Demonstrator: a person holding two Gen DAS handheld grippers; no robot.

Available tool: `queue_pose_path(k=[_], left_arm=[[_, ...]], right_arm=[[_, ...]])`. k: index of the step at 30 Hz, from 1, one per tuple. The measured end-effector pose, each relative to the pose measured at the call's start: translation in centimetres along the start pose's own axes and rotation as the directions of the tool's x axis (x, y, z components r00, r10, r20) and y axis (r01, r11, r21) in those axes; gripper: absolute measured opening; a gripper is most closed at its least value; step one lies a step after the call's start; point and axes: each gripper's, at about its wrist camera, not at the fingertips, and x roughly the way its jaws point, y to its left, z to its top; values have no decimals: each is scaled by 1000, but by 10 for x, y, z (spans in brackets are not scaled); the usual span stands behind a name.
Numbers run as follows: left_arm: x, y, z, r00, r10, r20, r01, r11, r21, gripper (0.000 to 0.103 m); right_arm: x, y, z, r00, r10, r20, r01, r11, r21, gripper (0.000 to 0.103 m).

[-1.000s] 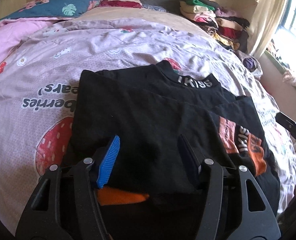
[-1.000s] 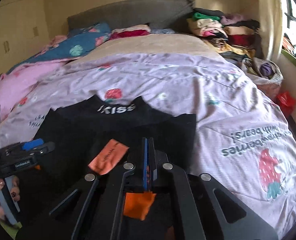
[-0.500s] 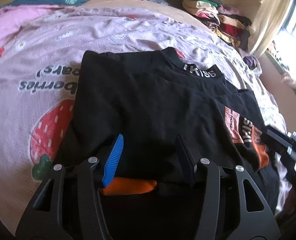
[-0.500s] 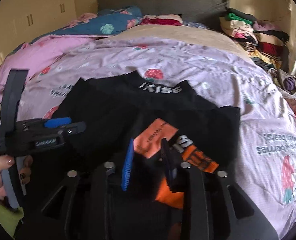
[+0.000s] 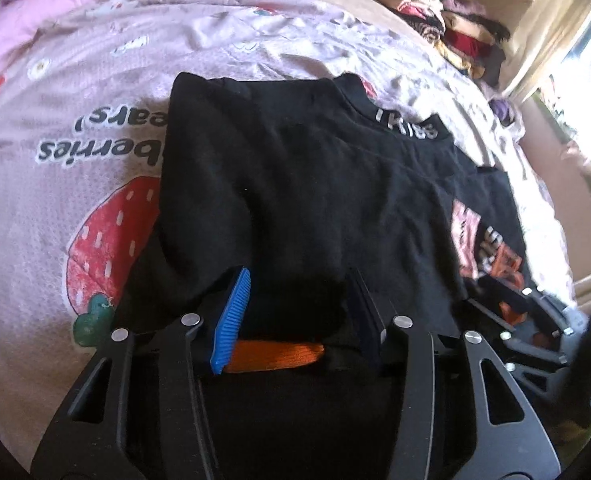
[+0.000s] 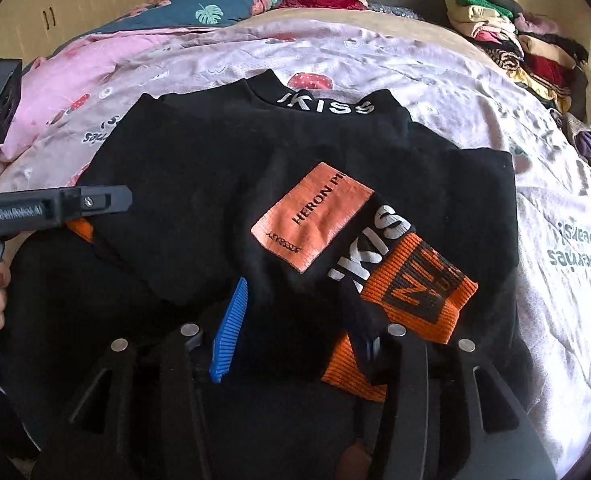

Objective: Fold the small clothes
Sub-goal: 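Open the right tool and press the orange cuffs flat on the shirt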

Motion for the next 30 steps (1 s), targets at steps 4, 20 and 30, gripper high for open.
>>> queue_pose_path(k=[4, 20, 30], left_arm=[[0, -5, -2, 999, 33, 18, -33, 999, 20, 43], [-25, -1, -5, 995, 5, 101, 1, 998, -57, 65], [-57, 3, -11, 987, 45, 155, -29, 994, -103, 93]], right_arm=[[-7, 2, -1, 1000, -4, 19, 4, 1000, -5, 49], [-49, -31, 2, 992, -16, 126, 2, 994, 108, 88], [-74, -32, 6, 979, -18, 205, -10, 991, 133, 97]])
